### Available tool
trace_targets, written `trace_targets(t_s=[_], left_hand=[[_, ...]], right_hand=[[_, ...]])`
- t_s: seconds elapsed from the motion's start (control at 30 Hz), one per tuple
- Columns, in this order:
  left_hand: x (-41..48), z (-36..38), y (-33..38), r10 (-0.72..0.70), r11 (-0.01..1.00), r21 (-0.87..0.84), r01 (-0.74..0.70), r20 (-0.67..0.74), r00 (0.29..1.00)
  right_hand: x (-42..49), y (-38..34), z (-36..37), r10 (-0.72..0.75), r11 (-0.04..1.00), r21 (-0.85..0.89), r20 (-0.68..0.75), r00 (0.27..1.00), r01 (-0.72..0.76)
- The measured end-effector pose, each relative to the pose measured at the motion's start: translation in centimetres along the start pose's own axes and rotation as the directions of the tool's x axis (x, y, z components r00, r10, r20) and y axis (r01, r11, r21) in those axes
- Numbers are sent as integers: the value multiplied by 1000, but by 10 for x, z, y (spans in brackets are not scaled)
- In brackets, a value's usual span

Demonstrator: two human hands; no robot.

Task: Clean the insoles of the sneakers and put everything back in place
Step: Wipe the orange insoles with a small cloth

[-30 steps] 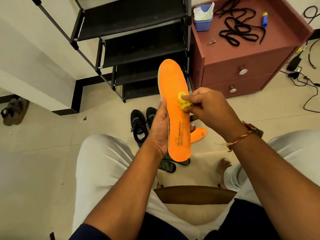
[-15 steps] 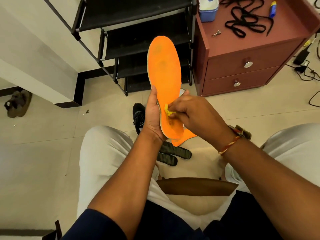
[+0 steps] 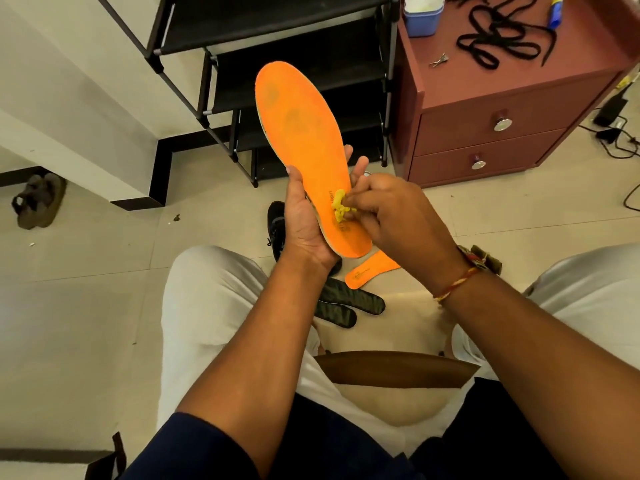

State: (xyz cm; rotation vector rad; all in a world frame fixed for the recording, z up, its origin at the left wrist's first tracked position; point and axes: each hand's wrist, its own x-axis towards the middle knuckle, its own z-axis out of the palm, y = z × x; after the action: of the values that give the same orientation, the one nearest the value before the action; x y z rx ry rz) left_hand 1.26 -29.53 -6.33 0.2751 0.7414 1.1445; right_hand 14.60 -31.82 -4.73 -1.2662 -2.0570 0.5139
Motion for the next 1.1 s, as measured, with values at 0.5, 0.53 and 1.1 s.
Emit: trace_targets(t_s=[0.5,0.53,1.1], left_hand=[[8,-10,21,165,979,-110,-174,-87,982],[9,-10,20,157,981,-100,-165,-82,984],[-12,7,-27,-150,989,8,150,0,989]], right_hand=[[-20,-14,9,-145,982,141,117,983,128],[-19,-13,9,-146,981,140,102,984,131],[-2,-9,3,85,996,-9,-61,994,-86]])
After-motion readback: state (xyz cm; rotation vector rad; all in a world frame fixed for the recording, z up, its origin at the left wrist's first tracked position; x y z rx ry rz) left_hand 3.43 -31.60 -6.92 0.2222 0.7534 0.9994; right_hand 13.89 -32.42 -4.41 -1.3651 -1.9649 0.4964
